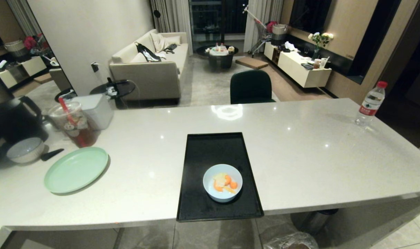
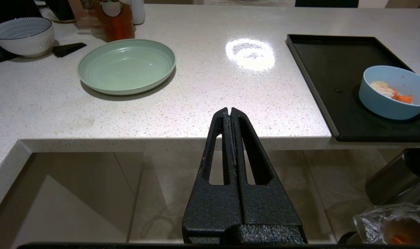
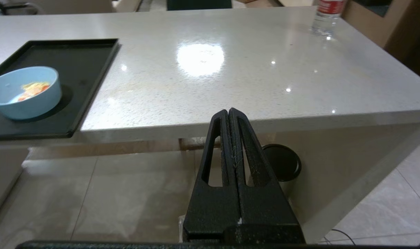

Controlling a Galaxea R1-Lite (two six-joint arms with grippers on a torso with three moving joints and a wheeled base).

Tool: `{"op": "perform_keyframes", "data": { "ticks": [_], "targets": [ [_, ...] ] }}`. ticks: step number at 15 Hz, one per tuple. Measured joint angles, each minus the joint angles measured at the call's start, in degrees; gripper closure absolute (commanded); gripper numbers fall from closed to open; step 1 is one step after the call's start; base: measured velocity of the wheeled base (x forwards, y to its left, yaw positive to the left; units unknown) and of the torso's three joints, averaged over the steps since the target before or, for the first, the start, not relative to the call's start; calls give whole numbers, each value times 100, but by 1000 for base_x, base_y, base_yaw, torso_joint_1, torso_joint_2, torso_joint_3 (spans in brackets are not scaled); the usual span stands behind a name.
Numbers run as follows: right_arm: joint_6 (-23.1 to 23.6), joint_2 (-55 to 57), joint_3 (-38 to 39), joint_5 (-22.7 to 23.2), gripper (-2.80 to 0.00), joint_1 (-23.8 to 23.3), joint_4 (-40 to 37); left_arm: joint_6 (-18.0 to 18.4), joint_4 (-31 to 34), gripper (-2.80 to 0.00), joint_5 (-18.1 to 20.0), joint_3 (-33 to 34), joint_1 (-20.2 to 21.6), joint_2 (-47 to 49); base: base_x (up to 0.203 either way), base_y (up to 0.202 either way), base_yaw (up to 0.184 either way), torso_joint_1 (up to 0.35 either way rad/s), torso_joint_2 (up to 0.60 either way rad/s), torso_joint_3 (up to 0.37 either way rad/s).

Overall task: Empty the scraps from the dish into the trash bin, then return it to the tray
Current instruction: Pick up the bowl with leftover food

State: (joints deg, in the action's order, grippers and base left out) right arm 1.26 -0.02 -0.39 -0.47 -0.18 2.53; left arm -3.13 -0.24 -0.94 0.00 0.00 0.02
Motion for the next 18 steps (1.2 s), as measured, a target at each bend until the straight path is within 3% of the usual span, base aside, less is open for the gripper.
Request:
{"op": "perform_keyframes", "data": {
  "ticks": [5, 10, 14, 18],
  "targets": [
    [46, 624, -1225, 1054, 0, -6, -357, 0, 0, 0, 1, 0, 0, 0, 0, 0, 0, 0, 0, 0],
    [251, 2464, -2556, 2061, 0, -6, -314, -2, 0, 0, 0, 0, 0, 0, 0, 0, 0, 0, 0, 0],
    [392, 4300, -3531, 2391, 0, 59, -327, 0, 0, 0, 0, 0, 0, 0, 0, 0, 0, 0, 0, 0],
    [274, 5959, -4199, 2439, 0, 536, -512, 1, 0, 0, 0, 0, 0, 0, 0, 0, 0, 0, 0, 0]
  ]
}}
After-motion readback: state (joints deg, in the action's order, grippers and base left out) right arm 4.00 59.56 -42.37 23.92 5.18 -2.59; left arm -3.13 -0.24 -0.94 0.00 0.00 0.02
